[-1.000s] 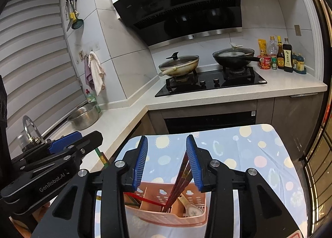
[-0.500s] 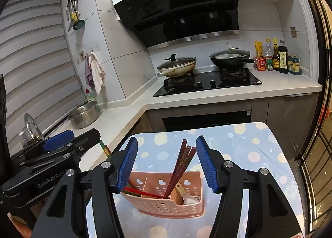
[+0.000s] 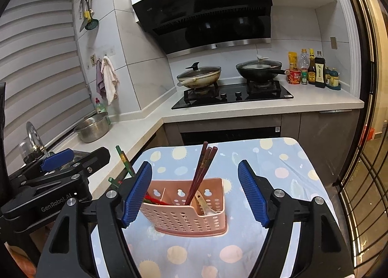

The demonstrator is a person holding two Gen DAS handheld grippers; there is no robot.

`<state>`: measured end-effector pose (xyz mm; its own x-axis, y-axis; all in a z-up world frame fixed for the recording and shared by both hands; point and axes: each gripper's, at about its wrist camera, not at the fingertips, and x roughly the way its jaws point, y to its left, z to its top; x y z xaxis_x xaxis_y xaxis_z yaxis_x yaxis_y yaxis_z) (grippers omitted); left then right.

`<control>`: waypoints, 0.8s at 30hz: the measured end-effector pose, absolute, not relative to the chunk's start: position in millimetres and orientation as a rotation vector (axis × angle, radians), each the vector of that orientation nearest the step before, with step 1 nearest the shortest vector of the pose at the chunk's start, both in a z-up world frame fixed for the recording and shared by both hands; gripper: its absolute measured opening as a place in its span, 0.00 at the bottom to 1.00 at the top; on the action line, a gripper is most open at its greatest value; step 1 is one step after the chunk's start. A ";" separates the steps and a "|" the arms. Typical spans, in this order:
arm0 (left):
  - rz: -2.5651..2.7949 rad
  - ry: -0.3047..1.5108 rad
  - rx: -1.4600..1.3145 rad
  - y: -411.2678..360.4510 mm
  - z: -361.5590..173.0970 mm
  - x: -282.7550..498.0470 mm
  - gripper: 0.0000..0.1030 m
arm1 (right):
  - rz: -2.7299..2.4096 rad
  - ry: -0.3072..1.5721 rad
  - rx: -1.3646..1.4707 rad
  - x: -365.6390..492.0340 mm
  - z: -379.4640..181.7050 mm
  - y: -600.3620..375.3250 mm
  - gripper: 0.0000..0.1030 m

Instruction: Organize utensils

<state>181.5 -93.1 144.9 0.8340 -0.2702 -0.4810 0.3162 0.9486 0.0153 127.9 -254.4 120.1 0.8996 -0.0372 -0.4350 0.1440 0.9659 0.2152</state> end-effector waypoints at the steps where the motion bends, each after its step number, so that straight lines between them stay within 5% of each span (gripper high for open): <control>1: -0.306 0.496 0.098 -92.3 143.8 179.4 0.78 | -0.098 0.445 0.241 126.0 119.4 -252.6 0.69; 12: -0.258 0.536 0.092 -76.1 125.4 163.7 0.90 | -0.123 0.489 0.172 103.3 106.6 -233.6 0.75; 24: -0.239 0.596 0.083 -63.8 100.8 143.5 0.93 | -0.148 0.529 0.145 80.9 87.8 -225.2 0.81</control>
